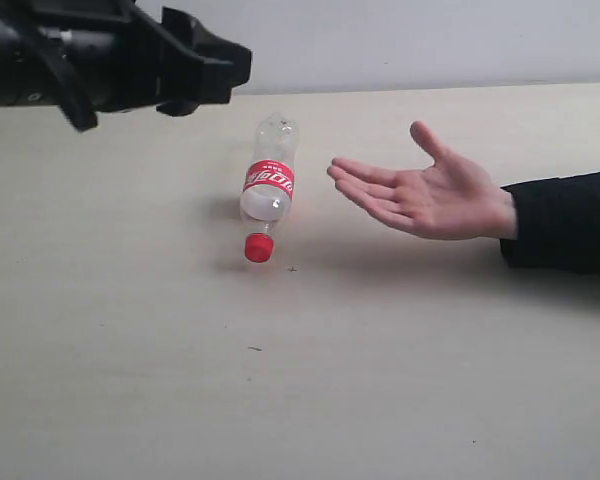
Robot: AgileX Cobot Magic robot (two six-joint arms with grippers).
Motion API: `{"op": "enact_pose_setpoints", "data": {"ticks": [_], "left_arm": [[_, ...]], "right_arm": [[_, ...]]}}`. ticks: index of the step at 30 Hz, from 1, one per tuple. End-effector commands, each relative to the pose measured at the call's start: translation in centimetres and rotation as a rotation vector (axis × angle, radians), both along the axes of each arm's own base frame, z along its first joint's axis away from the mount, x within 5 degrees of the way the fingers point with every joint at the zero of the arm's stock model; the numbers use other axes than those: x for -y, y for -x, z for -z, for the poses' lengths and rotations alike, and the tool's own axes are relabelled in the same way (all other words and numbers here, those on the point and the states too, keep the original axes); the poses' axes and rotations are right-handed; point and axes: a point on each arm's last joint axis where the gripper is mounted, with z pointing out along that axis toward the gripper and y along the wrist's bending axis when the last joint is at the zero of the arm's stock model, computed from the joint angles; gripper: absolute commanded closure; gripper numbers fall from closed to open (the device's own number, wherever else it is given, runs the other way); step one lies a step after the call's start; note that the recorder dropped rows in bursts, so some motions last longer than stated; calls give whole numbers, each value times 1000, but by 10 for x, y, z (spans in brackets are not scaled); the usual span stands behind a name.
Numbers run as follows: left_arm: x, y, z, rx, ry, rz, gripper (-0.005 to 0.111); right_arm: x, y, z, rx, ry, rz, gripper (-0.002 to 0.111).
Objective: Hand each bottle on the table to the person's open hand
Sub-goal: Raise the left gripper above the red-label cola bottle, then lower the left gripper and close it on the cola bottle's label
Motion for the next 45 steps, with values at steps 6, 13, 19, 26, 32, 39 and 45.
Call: {"op": "enact_pose_setpoints", "data": {"ticks": [6,13,19,26,32,39,45], "left_arm": [[31,-61,3,45,-142,54,54],[28,-74,12,45,-302,46,54],[11,-96,16,-64,-577,-140,54],[11,-124,31,-378,-613,-432,47],[45,-149,52,-523,-438,-359,34],[64,-180,90,-579,-399,-406,34],[80,-204,121,-583,-410,-381,29]], "right_arm": [[0,0,1,2,-2,1,108],[0,0,1,2,-2,1,108],[0,0,1,2,-2,1,108],[0,0,1,2,-2,1,108],[0,0,1,2,-2,1,108],[0,0,1,2,-2,1,108],[0,0,1,2,-2,1,108]]}}
